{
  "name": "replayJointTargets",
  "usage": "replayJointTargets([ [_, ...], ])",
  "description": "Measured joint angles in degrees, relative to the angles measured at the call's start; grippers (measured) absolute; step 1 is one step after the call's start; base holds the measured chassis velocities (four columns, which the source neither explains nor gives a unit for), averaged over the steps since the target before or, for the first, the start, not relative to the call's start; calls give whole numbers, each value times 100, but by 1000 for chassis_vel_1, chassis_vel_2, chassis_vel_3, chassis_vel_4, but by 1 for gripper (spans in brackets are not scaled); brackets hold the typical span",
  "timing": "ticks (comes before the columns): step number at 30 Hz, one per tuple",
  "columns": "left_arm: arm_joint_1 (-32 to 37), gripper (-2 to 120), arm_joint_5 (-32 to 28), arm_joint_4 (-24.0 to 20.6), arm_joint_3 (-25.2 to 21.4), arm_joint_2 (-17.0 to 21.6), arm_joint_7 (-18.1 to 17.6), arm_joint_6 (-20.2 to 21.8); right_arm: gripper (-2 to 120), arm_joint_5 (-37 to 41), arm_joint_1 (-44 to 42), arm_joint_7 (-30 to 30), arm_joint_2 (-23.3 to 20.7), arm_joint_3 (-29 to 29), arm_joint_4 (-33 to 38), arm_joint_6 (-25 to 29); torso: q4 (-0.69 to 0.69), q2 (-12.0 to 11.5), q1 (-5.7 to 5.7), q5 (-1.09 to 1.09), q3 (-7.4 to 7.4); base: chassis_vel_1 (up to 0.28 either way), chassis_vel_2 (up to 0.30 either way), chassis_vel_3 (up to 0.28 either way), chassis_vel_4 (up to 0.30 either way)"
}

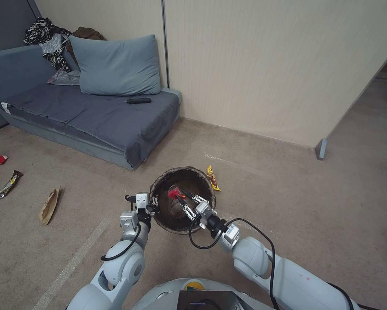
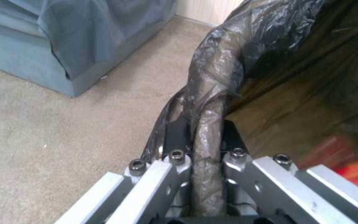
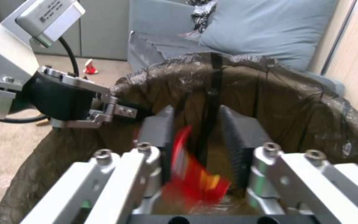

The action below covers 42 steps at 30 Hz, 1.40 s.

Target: Pick up the trash bin, then pick up the garbage from the floor and place it into the trash bin.

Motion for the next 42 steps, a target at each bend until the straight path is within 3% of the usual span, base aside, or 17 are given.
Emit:
replayJointTargets([
  [7,23,3,14,0,0,-17,-1,-6,57,8,-107,43,-22,76,90,-25,0,0,0,0,0,0,0,0,0],
  [9,47,3,48,1,-2,-18,-2,-13,69,36,-137,49,-22,111,140,-35,0,0,0,0,0,0,0,0,0],
  [11,51,3,50,1,-3,-18,-2,-14,70,39,-138,51,-21,113,144,-35,0,0,0,0,0,0,0,0,0],
  [13,70,3,62,-5,-21,-12,-1,-14,85,75,-156,74,-2,165,246,-40,0,0,0,0,0,0,0,0,0],
  [17,73,3,116,-9,-66,-4,1,-14,97,225,-217,119,12,439,533,-54,1,0,0,0,0,0,0,0,0],
  [26,55,3,216,6,-146,-15,-6,-13,100,850,-512,524,-1,1941,1193,-364,0,0,0,1,0,0,0,0,0],
  [30,34,3,303,60,-161,-28,-9,-56,100,1172,-856,967,92,3209,1439,-847,0,0,0,0,0,0,0,0,0],
  [34,32,3,312,61,-156,-44,-14,-57,100,1179,-1229,1090,222,3744,1441,-896,-1,0,0,1,0,0,0,0,0],
  [42,66,3,326,25,-173,-60,-19,-57,100,574,-1729,1354,758,4052,945,-703,-1,0,0,1,-1,0,0,0,0],
])
